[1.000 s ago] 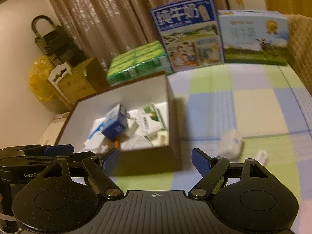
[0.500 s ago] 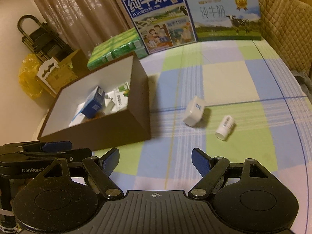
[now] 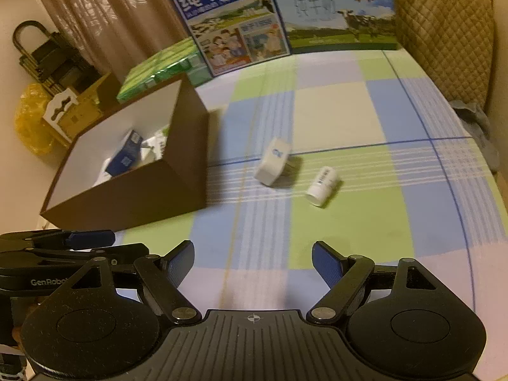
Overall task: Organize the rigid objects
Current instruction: 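Withdraw both open tools from the box toward the cube and bottle, then grasp the white pill bottle with the right tool while the left tool grasps the white cube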
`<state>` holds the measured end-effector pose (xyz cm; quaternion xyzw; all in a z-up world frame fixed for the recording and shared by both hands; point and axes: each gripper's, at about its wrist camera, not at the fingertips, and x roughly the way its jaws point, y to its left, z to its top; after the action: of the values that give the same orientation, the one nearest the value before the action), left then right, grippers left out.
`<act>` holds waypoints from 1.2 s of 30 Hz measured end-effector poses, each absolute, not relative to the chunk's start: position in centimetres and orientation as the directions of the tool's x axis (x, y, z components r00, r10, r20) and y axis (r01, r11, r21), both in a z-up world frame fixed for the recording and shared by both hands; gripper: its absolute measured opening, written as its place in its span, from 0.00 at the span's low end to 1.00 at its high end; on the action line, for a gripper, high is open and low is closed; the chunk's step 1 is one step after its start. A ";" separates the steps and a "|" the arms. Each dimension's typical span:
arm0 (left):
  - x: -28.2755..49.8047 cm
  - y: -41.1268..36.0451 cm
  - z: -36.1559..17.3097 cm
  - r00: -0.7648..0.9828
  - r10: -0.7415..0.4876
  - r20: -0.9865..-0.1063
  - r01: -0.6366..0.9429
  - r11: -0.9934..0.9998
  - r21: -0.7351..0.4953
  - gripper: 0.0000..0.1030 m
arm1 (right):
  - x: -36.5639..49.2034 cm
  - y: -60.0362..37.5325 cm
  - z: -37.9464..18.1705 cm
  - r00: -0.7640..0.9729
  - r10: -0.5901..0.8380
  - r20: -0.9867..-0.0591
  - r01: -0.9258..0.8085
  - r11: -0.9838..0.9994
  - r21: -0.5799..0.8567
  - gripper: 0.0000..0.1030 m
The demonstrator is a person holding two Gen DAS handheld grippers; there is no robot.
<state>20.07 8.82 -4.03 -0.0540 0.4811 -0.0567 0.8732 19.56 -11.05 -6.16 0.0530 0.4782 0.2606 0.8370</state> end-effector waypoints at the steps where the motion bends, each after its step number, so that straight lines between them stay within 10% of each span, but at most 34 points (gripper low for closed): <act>1: 20.2 8.5 -4.2 0.528 -0.155 -0.835 0.051 0.987 -0.151 0.65 | 19.7 -11.3 -6.3 0.408 0.481 -0.776 -0.379 0.862 0.336 0.76; 18: 24.6 4.3 -7.8 0.480 -0.172 -0.860 0.109 0.985 -0.136 0.58 | 22.5 -14.7 -9.0 0.454 0.366 -0.813 -0.268 0.926 0.267 0.76; 36: 28.9 4.1 -11.9 0.417 -0.111 -0.902 0.051 0.994 -0.099 0.53 | 27.6 -12.5 -12.8 0.429 0.379 -0.820 -0.274 0.919 0.282 0.47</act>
<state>28.91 4.08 -11.92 -0.0280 0.5377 -0.0480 0.8413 27.65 -12.51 -12.81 0.0527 0.4979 0.1937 0.8437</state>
